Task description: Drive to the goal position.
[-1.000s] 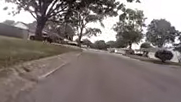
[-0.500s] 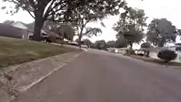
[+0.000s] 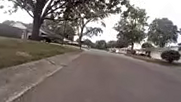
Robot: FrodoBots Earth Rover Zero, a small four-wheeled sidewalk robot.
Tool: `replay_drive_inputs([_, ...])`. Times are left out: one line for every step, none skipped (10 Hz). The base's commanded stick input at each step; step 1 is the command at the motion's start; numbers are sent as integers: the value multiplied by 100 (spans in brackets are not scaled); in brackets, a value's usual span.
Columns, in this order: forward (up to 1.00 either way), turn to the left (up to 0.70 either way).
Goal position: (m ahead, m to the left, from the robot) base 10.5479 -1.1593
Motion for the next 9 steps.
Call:
replay_drive_inputs([100, 0])
replay_drive_inputs([100, 0])
replay_drive_inputs([100, 0])
replay_drive_inputs([100, 0])
replay_drive_inputs([100, 0])
replay_drive_inputs([100, 0])
replay_drive_inputs([100, 0])
replay_drive_inputs([100, 0])
replay_drive_inputs([100, -10])
